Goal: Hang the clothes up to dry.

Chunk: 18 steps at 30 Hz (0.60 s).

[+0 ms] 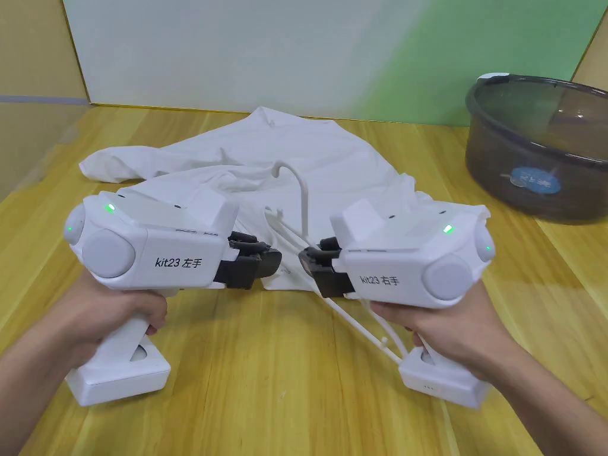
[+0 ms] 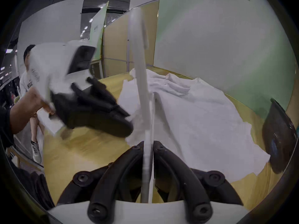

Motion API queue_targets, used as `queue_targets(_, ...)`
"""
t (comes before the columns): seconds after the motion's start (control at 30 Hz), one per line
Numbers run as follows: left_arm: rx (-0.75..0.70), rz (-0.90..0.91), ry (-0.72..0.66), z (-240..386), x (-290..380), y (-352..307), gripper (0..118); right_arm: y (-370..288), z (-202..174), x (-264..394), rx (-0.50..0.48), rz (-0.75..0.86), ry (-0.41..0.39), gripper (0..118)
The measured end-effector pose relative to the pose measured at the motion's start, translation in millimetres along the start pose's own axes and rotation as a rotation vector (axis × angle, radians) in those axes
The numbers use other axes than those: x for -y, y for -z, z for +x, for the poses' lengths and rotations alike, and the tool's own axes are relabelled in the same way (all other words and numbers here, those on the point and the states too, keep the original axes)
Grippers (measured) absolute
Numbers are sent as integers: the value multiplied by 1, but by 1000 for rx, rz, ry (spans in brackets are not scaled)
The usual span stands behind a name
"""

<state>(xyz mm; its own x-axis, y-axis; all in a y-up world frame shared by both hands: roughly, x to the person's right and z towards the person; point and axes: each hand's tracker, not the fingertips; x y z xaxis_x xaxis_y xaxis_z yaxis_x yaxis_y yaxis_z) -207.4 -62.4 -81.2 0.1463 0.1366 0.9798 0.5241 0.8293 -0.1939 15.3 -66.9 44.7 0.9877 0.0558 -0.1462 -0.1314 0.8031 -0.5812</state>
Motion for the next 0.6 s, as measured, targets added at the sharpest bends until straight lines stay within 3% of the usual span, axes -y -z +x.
queue_targets(0.2, -24, 25, -32, -12, 6, -10, 2, 7, -7, 0, -1, 12, -38, 10)
queue_targets(0.33, -50, 187, -71, -20, 3, -28, 2, -3, -4, 8, -24, 17, -83, 10)
queue_targets(0.43, -38, 290, -17, -17, -7, -38, 2, -8, -4, 8, -46, 11, -128, 10)
queue_targets(0.6, 113, 210, 79, -6, -15, -33, 2, -7, 5, 8, -120, 19, -96, 10)
